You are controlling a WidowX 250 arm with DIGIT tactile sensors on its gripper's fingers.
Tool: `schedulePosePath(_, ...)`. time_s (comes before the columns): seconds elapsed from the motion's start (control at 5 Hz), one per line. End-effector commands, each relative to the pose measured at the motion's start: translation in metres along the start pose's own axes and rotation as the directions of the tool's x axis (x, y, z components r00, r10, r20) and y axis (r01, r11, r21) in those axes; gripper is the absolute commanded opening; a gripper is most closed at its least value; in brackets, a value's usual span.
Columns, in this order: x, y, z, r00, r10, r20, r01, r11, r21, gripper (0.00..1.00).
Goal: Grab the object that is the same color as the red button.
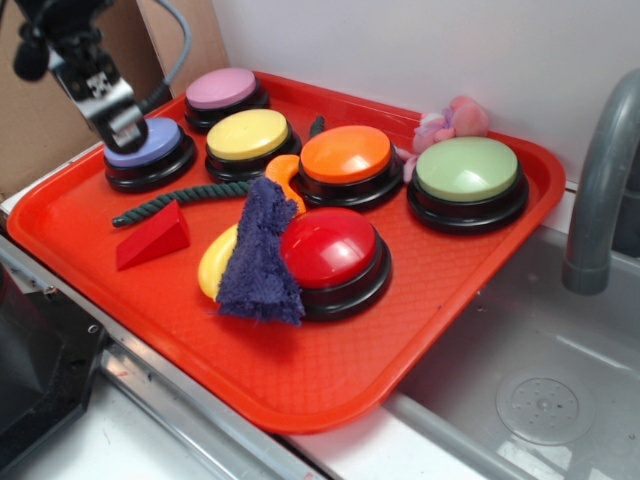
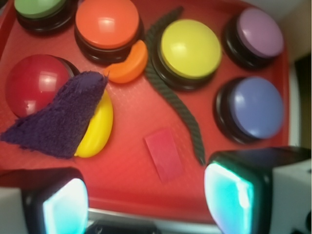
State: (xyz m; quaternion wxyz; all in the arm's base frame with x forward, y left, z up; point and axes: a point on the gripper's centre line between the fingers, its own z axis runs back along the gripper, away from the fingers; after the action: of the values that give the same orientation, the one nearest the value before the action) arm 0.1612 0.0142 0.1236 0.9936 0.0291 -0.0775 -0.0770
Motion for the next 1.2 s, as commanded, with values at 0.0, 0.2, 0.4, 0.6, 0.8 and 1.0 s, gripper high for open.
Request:
schedulePosePath(0.0, -0.002, 0.027, -0.053, 0.999, -0.047, -0.017, 0.047, 0.999, 0.014, 1.00)
schedulePosePath(0.2, -0.003, 0.026, -0.079, 0.992, -0.116, -0.041, 0.117, 0.993, 0.014, 1.00)
schedulePosePath(0.4, -0.004, 0.021, -0.101, 0.989, -0.131, -0.066, 0.130, 0.991, -0.021, 1.00)
schedulePosePath(0.6, -0.006, 0.020, -0.109, 0.987, -0.137, -0.082, 0.138, 0.990, 0.003, 1.00)
schedulePosePath(0.8, -0.006, 0.019, -0.112, 0.987, -0.136, -0.089, 0.137, 0.991, 0.007, 1.00)
schedulePosePath(1.0, -0.006, 0.020, -0.111, 0.989, -0.124, -0.085, 0.127, 0.991, 0.029, 0.00)
